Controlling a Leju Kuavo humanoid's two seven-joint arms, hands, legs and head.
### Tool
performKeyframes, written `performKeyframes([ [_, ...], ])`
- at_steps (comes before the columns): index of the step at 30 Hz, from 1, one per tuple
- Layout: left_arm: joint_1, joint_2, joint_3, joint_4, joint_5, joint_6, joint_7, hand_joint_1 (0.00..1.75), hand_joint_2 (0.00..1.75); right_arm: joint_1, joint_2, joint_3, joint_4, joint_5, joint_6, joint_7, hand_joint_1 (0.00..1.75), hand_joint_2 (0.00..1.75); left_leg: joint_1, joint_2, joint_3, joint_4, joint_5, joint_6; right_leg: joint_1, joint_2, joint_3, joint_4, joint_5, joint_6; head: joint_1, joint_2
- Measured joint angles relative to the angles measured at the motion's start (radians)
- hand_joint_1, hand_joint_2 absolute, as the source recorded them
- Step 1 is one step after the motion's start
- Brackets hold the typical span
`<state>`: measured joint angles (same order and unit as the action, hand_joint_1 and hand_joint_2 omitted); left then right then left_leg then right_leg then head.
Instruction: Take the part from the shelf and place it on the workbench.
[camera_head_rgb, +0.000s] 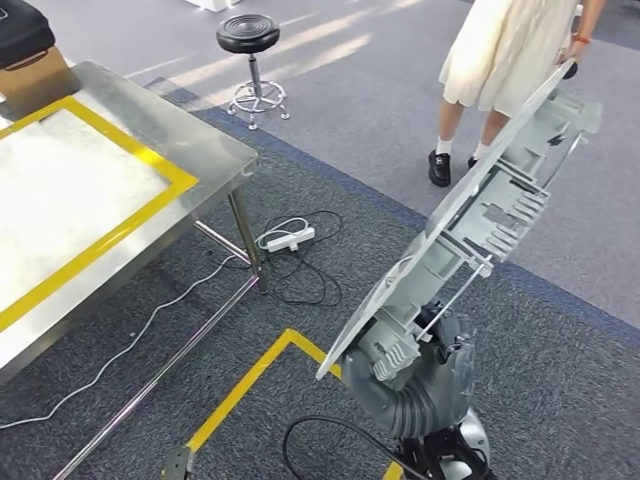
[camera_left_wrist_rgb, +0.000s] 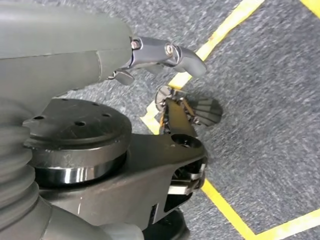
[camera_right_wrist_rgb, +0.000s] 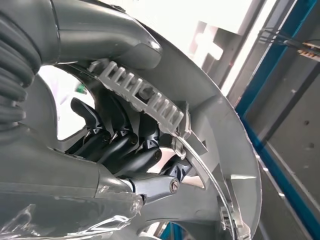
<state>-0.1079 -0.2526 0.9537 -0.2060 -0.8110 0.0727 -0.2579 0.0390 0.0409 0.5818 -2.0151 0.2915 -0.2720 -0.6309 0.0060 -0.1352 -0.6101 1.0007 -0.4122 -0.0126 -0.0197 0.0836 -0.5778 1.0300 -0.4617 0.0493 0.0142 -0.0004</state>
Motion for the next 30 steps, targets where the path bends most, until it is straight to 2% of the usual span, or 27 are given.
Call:
performKeyframes([
  [1,0.002,0.000,0.000,0.000,0.002,0.001,0.000,0.00,1.75,0.000,0.000,0.000,0.000,-0.002,-0.002,0.000,1.75,1.75,0.002,-0.008,-0.004,-0.002,0.003,-0.006,0.001,-0.011,-0.001,0.001,0.002,-0.006,0.000,0.000],
  [2,0.004,0.000,0.000,0.000,0.003,0.002,0.000,0.00,1.75,0.000,0.000,0.001,0.000,-0.003,-0.003,-0.001,1.75,1.75,0.001,0.002,-0.007,0.000,-0.001,-0.011,0.001,-0.022,0.000,-0.001,0.004,-0.013,0.000,0.000],
  [3,0.005,0.000,0.000,0.000,0.004,0.003,0.000,0.00,1.75,-0.001,0.000,0.001,0.000,-0.003,-0.003,-0.001,1.75,1.75,-0.001,0.027,-0.017,0.018,-0.014,-0.015,0.000,-0.036,0.002,-0.004,0.005,-0.019,-0.005,0.000],
  [5,0.002,0.000,0.000,0.000,0.005,0.003,-0.001,0.00,1.75,0.001,0.000,0.001,0.000,-0.003,-0.004,-0.002,1.75,1.75,-0.006,0.093,-0.064,0.116,-0.071,-0.022,0.002,-0.065,0.004,-0.008,0.006,-0.030,-0.013,0.000],
  [6,0.001,0.001,0.000,0.000,0.004,0.004,-0.001,0.00,1.75,0.003,0.000,0.001,-0.001,-0.003,-0.004,-0.003,1.75,1.75,-0.006,0.112,-0.098,0.186,-0.103,-0.024,0.004,-0.081,0.004,-0.008,0.005,-0.033,-0.017,0.000],
  [7,0.001,0.001,0.000,0.000,0.004,0.004,-0.001,0.00,1.75,0.004,0.000,0.001,-0.001,-0.003,-0.004,-0.003,1.75,1.75,-0.005,0.119,-0.126,0.245,-0.123,-0.025,0.006,-0.096,0.004,-0.008,0.004,-0.035,-0.017,0.000],
  [8,0.002,0.001,0.000,0.000,0.004,0.004,-0.001,0.00,1.75,0.005,0.000,0.001,-0.001,-0.003,-0.004,-0.003,1.75,1.75,-0.005,0.122,-0.140,0.275,-0.126,-0.026,0.007,-0.111,0.004,-0.008,0.003,-0.035,-0.017,0.000],
  [9,0.003,0.001,0.000,0.000,0.004,0.004,-0.001,0.00,1.75,0.006,0.000,0.001,-0.001,-0.003,-0.004,-0.003,1.75,1.75,-0.005,0.124,-0.134,0.266,-0.110,-0.025,0.007,-0.125,0.005,-0.008,0.002,-0.035,-0.017,0.000],
  [10,0.003,0.002,0.000,0.000,0.004,0.004,-0.001,0.00,1.75,0.006,0.000,0.001,-0.001,-0.003,-0.004,-0.003,1.75,1.75,-0.005,0.129,-0.110,0.221,-0.080,-0.024,0.008,-0.138,0.007,-0.008,0.001,-0.034,-0.017,0.000],
  [12,0.003,0.002,0.000,0.000,0.004,0.004,-0.001,0.00,1.75,0.006,0.000,0.002,-0.001,-0.003,-0.004,-0.003,1.75,1.75,-0.010,0.175,-0.035,0.086,-0.023,-0.020,0.012,-0.160,0.012,-0.007,-0.004,-0.029,-0.018,0.000],
  [13,0.001,0.001,0.000,0.000,0.003,0.003,-0.001,0.00,1.75,0.006,0.000,0.001,-0.002,-0.002,-0.005,-0.003,1.75,1.75,-0.014,0.196,-0.009,0.037,-0.011,-0.015,0.017,-0.170,0.014,-0.006,-0.007,-0.025,-0.019,0.000],
  [14,0.000,0.000,0.000,0.000,0.003,0.003,-0.001,0.00,1.75,0.007,0.000,0.002,-0.002,-0.002,-0.005,-0.003,1.75,1.75,-0.017,0.210,0.004,0.009,-0.009,-0.010,0.021,-0.180,0.015,-0.006,-0.010,-0.021,-0.019,0.000],
  [15,0.000,0.000,0.000,0.000,0.003,0.003,-0.001,0.00,1.75,0.007,0.000,0.002,-0.003,-0.002,-0.005,-0.004,1.75,1.75,-0.019,0.208,0.005,0.001,-0.014,-0.004,0.024,-0.191,0.017,-0.006,-0.013,-0.017,-0.018,0.000],
  [16,0.001,0.000,0.000,0.000,0.003,0.003,-0.001,0.00,1.75,0.007,0.000,0.002,-0.003,-0.002,-0.006,-0.004,1.75,1.75,-0.018,0.195,0.003,0.000,-0.013,0.004,0.025,-0.201,0.021,-0.008,-0.015,-0.013,-0.017,0.000],
  [17,0.003,0.000,0.000,0.000,0.003,0.003,-0.001,0.00,1.75,0.006,0.000,0.002,-0.004,-0.002,-0.006,-0.004,1.75,1.75,-0.016,0.182,0.003,-0.001,-0.012,0.009,0.023,-0.194,0.022,-0.005,-0.020,-0.007,-0.015,0.000],
  [19,0.004,-0.001,0.000,0.000,0.003,0.003,-0.001,0.00,1.75,0.006,0.000,0.003,-0.005,-0.002,-0.006,-0.004,1.75,1.75,-0.010,0.157,0.005,-0.004,-0.009,0.021,0.019,-0.146,0.004,0.047,-0.055,0.004,-0.010,0.000],
  [20,0.003,-0.001,0.000,0.000,0.003,0.003,-0.001,0.00,1.75,0.007,0.000,0.003,-0.006,-0.002,-0.006,-0.005,1.75,1.75,-0.008,0.145,0.005,-0.004,-0.008,0.025,0.017,-0.115,-0.022,0.103,-0.085,0.007,-0.007,0.000],
  [21,0.002,-0.001,0.000,0.000,0.003,0.002,-0.001,0.00,1.75,0.007,0.000,0.003,-0.007,-0.002,-0.006,-0.005,1.75,1.75,-0.007,0.132,0.005,-0.004,-0.007,0.028,0.017,-0.098,-0.055,0.172,-0.117,0.008,-0.005,0.000],
  [22,0.001,-0.001,0.000,0.000,0.003,0.002,-0.001,0.00,1.75,0.008,-0.001,0.003,-0.007,-0.002,-0.006,-0.005,1.75,1.75,-0.007,0.118,0.005,-0.004,-0.007,0.030,0.017,-0.090,-0.088,0.237,-0.141,0.009,-0.004,0.000],
  [23,0.002,-0.001,0.000,0.000,0.004,0.002,-0.001,0.00,1.75,0.009,-0.001,0.003,-0.006,-0.002,-0.006,-0.005,1.75,1.75,-0.007,0.103,0.005,-0.004,-0.007,0.030,0.017,-0.088,-0.110,0.274,-0.147,0.009,-0.003,0.000],
  [24,0.002,-0.001,0.000,0.000,0.004,0.001,-0.001,0.00,1.75,0.010,-0.001,0.003,-0.006,-0.002,-0.006,-0.005,1.75,1.75,-0.006,0.087,0.006,-0.004,-0.007,0.030,0.016,-0.086,-0.115,0.275,-0.133,0.008,-0.003,0.000],
  [25,0.003,-0.001,0.000,0.000,0.005,0.001,-0.001,0.00,1.75,0.010,-0.002,0.004,-0.006,-0.002,-0.006,-0.005,1.75,1.75,-0.005,0.071,0.007,-0.004,-0.006,0.029,0.014,-0.082,-0.100,0.234,-0.100,0.007,-0.003,0.000],
  [26,0.003,-0.001,0.000,0.000,0.005,0.001,-0.001,0.00,1.75,0.010,-0.002,0.004,-0.007,-0.002,-0.006,-0.005,1.75,1.75,-0.004,0.055,0.009,-0.003,-0.006,0.026,0.010,-0.068,-0.071,0.165,-0.059,0.008,-0.003,0.000],
  [27,0.002,-0.001,0.000,0.000,0.005,0.001,-0.001,0.00,1.75,0.010,-0.002,0.004,-0.007,-0.002,-0.006,-0.005,1.75,1.75,-0.004,0.040,0.009,-0.001,-0.006,0.022,0.004,-0.037,-0.040,0.096,-0.029,0.010,-0.003,0.000],
  [28,0.002,0.000,0.000,0.000,0.005,0.001,-0.001,0.00,1.75,0.010,-0.002,0.004,-0.007,-0.001,-0.006,-0.006,1.75,1.75,-0.003,0.027,0.006,0.001,-0.005,0.016,-0.001,-0.010,-0.015,0.043,-0.010,0.011,-0.003,0.000],
  [29,0.002,0.000,0.000,0.000,0.005,0.001,-0.001,0.00,1.75,0.011,-0.002,0.004,-0.007,-0.001,-0.006,-0.006,1.75,1.75,-0.003,0.015,0.001,0.002,-0.003,0.010,-0.005,0.012,-0.002,0.013,-0.004,0.012,-0.003,0.000],
  [30,0.003,0.000,0.000,0.000,0.005,0.001,-0.001,0.00,1.75,0.011,-0.002,0.004,-0.007,-0.001,-0.007,-0.007,1.75,1.75,-0.001,0.003,-0.004,0.002,0.001,0.003,-0.005,0.022,0.001,0.006,-0.008,0.010,-0.003,0.000],
])
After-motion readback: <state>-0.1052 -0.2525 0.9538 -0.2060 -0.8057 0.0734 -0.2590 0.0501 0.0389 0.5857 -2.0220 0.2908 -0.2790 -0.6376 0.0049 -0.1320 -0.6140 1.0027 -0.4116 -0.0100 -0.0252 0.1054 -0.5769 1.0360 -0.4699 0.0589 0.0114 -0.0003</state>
